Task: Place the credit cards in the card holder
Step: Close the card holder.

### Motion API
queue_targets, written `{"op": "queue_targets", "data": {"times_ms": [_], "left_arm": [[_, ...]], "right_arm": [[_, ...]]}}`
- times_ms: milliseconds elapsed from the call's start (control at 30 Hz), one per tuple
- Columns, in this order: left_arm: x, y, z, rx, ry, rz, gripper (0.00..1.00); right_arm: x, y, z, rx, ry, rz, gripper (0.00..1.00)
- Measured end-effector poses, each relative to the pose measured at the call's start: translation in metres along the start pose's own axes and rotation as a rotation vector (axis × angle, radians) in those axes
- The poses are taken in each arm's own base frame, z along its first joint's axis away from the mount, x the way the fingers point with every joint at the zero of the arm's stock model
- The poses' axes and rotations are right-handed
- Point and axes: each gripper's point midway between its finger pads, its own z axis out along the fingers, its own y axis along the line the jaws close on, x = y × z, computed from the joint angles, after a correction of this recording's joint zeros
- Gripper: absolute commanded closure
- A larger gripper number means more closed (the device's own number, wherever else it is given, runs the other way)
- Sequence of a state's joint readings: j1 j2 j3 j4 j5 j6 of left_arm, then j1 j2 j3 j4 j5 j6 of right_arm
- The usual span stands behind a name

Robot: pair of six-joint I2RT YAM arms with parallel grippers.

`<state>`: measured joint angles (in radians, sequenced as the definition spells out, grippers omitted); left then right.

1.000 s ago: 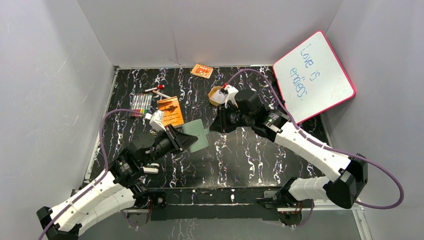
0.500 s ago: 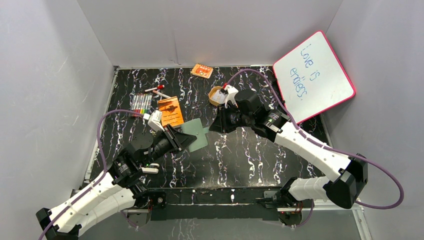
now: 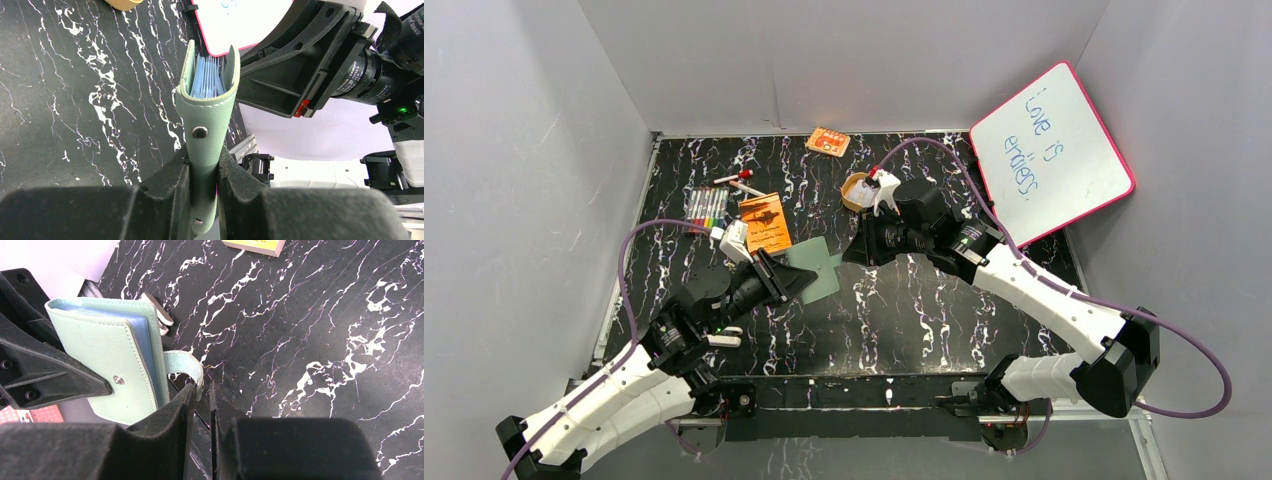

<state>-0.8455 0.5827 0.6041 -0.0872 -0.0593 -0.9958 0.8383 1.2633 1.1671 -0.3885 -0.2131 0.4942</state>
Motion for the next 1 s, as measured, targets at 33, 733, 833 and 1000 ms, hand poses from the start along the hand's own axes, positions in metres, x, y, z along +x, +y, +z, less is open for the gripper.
{"op": "queue_targets", "data": {"times_ms": [33,733,833,1000], "left_arm": [[0.0,0.0,0.0,0.0,0.0,0.0,1.0],[0.0001,-0.0005,0.0,0.001,0.0,-0.007,1.0],[0.0,-0.0006,-0.0001,0.001,0.0,-0.008,1.0],[0.0,-0.0007,-0.0001,0.001,0.0,-0.01,1.0]], "right_arm": [[-0.0001,0.0,0.0,0.0,0.0,0.0,0.76],[0.0013,0.0031,-0.0003,-0.017,0.007,0.003,0.77],[0.0013,0.0032,-0.0003,-0.017,0.008,0.003,0.79],[0.0019,0.0042,-0.0005,-0.023,0.011,0.003,0.86]]}}
